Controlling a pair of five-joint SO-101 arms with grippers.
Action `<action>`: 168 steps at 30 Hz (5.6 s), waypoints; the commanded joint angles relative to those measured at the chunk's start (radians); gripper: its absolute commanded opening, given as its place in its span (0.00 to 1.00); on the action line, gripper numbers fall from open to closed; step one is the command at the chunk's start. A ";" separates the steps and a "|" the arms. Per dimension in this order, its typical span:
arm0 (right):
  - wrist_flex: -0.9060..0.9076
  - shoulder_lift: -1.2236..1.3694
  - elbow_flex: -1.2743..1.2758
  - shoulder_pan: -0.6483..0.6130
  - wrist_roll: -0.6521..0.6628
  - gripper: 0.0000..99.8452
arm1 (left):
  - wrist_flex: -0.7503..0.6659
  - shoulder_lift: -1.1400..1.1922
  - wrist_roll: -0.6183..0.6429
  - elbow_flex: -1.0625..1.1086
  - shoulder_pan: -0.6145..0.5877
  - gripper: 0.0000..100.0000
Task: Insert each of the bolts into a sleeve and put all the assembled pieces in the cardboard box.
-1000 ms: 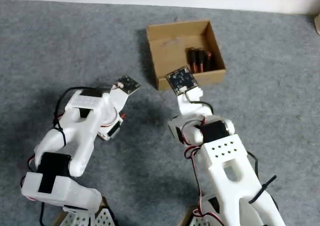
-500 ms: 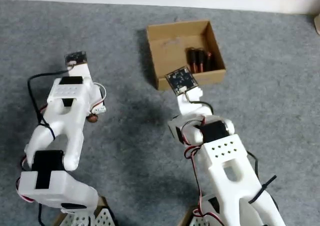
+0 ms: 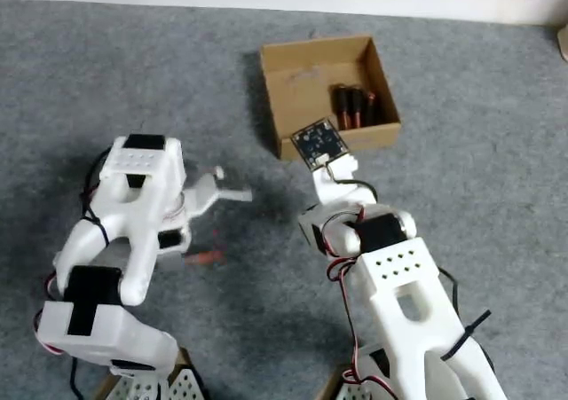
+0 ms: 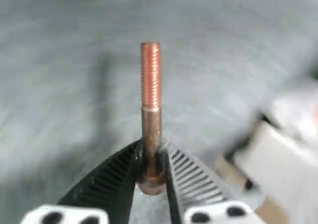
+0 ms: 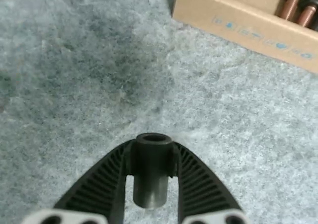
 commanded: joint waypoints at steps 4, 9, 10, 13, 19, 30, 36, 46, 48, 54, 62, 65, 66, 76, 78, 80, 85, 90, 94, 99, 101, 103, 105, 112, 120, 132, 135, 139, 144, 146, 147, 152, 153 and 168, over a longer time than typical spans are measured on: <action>-0.036 -0.024 0.010 -0.010 0.015 0.01 | 0.080 -0.013 -0.184 -0.122 0.018 0.01; -0.110 -0.025 0.058 -0.013 0.017 0.01 | 0.080 -0.021 -0.115 -0.127 0.021 0.02; -0.111 -0.025 0.059 -0.013 0.018 0.01 | 0.080 -0.021 -0.103 -0.127 0.018 0.05; -0.113 -0.025 0.059 -0.013 0.018 0.01 | 0.080 -0.021 -0.034 -0.154 0.013 0.16; -0.113 -0.025 0.061 -0.010 0.018 0.01 | 0.080 -0.022 0.192 -0.236 0.050 0.12; -0.113 -0.025 0.061 -0.010 0.018 0.01 | 0.083 -0.013 1.300 -0.306 0.122 0.11; -0.113 -0.025 0.061 -0.010 0.018 0.01 | 0.087 -0.021 1.726 -0.232 0.180 0.13; -0.114 -0.025 0.062 -0.012 0.018 0.01 | 0.081 -0.012 2.102 -0.039 0.185 0.14; -0.114 -0.025 0.062 -0.012 0.018 0.01 | 0.080 -0.012 2.105 -0.021 0.182 0.14; -0.116 -0.025 0.064 -0.012 0.018 0.01 | -0.008 -0.010 2.148 0.008 0.162 0.14; -0.116 -0.025 0.064 -0.013 0.018 0.01 | -0.083 -0.010 2.171 0.038 0.147 0.41; -0.116 -0.025 0.064 -0.013 0.018 0.01 | -0.081 -0.010 2.182 0.039 0.147 0.52; -0.116 -0.025 0.064 -0.013 0.018 0.01 | -0.081 -0.010 2.200 0.039 0.147 0.54; -0.116 -0.025 0.064 -0.013 0.018 0.01 | -0.091 -0.010 2.219 0.102 0.145 0.49; -0.117 -0.025 0.064 -0.013 0.018 0.01 | -0.091 -0.010 2.219 0.114 0.145 0.49; -0.117 -0.025 0.064 -0.013 0.018 0.01 | -0.118 -0.010 2.220 0.130 0.145 0.49; -0.117 -0.025 0.064 -0.013 0.018 0.01 | -0.307 -0.010 2.220 0.254 0.113 0.49; -0.117 -0.025 0.064 -0.013 0.018 0.01 | -0.470 -0.010 2.220 0.364 0.091 0.49; -0.117 -0.025 0.064 -0.013 0.018 0.01 | -0.489 -0.012 2.220 0.375 0.091 0.49; -0.117 -0.025 0.064 -0.013 0.018 0.01 | -0.496 -0.015 2.220 0.374 0.091 0.49; -0.117 -0.025 0.064 -0.013 0.018 0.01 | -0.496 -0.015 2.220 0.374 0.091 0.48; -0.117 -0.025 0.064 -0.013 0.018 0.01 | -0.491 -0.015 2.220 0.374 0.091 0.48; -0.117 -0.025 0.064 -0.013 0.018 0.01 | -0.489 -0.013 2.220 0.374 0.091 0.48; -0.117 -0.025 0.064 -0.012 0.018 0.01 | -0.488 -0.013 2.220 0.375 0.091 0.44; -0.117 -0.025 0.064 -0.012 0.018 0.01 | -0.488 -0.018 2.213 0.344 0.090 0.06; -0.117 -0.025 0.064 -0.010 0.018 0.01 | -0.489 -0.015 2.209 0.340 0.090 0.06; -0.117 -0.025 0.064 -0.010 0.018 0.01 | -0.489 -0.021 2.209 0.340 0.088 0.06; -0.117 -0.025 0.064 -0.010 0.018 0.01 | -0.491 -0.021 2.209 0.320 0.039 0.06; -0.117 -0.025 0.064 -0.010 0.018 0.01 | -0.496 -0.012 2.071 0.249 -0.068 0.06; -0.117 -0.025 0.064 -0.010 0.018 0.01 | -0.496 -0.012 1.987 0.240 -0.096 0.06; -0.117 -0.025 0.064 -0.010 0.018 0.01 | -0.496 -0.012 1.955 0.239 -0.104 0.06; -0.117 -0.025 0.064 -0.010 0.018 0.01 | -0.489 -0.008 1.877 0.249 -0.110 0.06; -0.117 -0.025 0.064 -0.010 0.018 0.01 | -0.494 -0.008 1.873 0.262 -0.108 0.06; -0.117 -0.025 0.064 -0.010 0.018 0.01 | -0.496 -0.012 1.870 0.266 -0.108 0.40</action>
